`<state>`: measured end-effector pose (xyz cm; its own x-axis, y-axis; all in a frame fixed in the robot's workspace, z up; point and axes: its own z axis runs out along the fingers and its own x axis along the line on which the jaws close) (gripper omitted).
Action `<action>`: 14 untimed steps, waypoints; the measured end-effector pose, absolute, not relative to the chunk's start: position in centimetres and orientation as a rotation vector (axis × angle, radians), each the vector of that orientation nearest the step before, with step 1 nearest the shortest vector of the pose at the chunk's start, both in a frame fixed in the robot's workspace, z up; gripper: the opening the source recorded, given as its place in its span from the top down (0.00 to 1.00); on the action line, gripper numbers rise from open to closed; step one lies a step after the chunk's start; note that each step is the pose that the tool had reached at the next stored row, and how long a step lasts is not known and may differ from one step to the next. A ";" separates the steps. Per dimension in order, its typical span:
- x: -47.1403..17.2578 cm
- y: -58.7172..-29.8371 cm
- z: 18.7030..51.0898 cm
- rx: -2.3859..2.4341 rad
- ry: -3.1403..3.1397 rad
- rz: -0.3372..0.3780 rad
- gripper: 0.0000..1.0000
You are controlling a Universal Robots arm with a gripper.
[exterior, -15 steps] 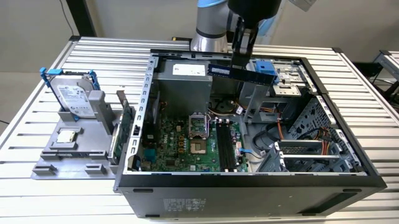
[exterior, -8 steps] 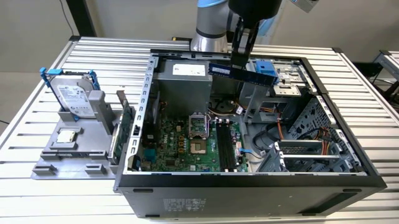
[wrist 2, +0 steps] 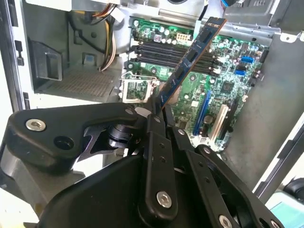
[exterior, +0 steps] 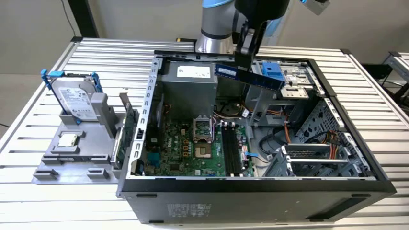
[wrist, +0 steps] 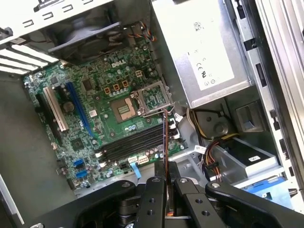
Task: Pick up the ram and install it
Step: 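Insert the ram into the slot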
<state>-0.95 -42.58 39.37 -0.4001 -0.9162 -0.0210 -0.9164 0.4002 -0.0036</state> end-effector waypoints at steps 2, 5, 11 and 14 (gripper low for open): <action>-0.9 -42.6 39.4 -1.682 2.630 0.013 1.00; -0.9 -42.6 39.4 -1.639 2.657 0.012 1.00; -0.9 -42.6 39.4 -1.546 2.712 0.011 1.00; -0.9 -42.6 39.4 -1.498 2.738 0.011 1.00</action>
<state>-0.92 -42.58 39.37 -0.5392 -0.8419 -0.0210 -0.8421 0.5393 -0.0036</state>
